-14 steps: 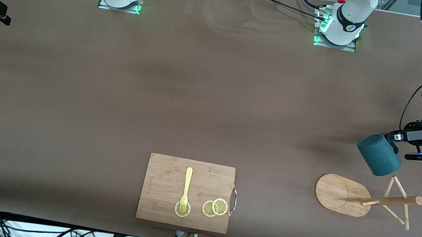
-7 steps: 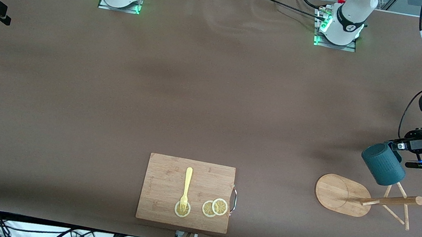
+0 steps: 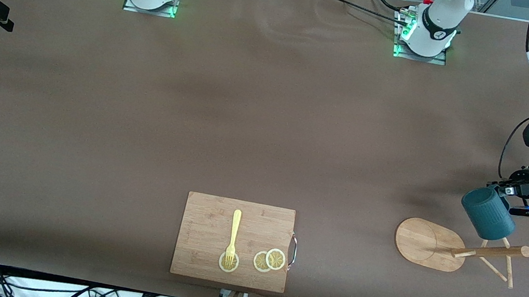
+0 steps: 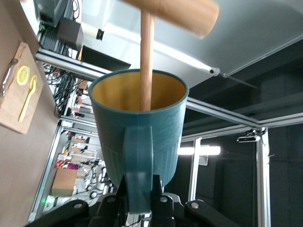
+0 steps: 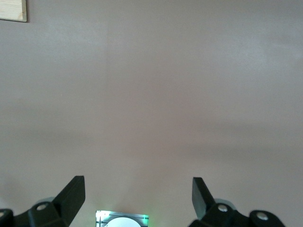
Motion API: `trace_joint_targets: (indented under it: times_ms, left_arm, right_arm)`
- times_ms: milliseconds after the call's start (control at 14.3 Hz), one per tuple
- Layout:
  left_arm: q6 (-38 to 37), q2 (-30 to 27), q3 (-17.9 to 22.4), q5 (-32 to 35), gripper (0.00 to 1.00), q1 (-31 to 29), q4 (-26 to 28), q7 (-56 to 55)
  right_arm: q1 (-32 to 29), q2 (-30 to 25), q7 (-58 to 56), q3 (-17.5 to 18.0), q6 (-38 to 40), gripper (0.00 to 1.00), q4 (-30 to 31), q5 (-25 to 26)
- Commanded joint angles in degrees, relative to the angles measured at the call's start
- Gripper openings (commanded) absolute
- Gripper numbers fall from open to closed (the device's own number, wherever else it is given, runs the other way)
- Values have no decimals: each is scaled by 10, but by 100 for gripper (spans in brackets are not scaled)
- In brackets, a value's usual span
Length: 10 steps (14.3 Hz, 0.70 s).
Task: Pass cup and hang on rack
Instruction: 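Lower the mug handle onto a rack peg with the left gripper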
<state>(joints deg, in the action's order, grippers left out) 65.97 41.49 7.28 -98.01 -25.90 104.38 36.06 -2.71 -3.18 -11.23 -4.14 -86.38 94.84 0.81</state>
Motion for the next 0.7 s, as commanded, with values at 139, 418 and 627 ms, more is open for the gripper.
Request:
trace_joint_targets:
  times_ms: [139,418,627]
  left_arm:
    - [-22,42,-5,-26,0,-15,-48,-15]
    - [-22,62,-4,-30,0,-18,-67,-15]
    - [-22,75,-4,-31,10,-19,-69,-15]
  right_arm:
    - [4,-3,3,-3,7,100,-2,-1]
    - [4,-3,3,-3,7,100,-2,-1]
    - [4,-3,3,-4,7,100,-2,-1]
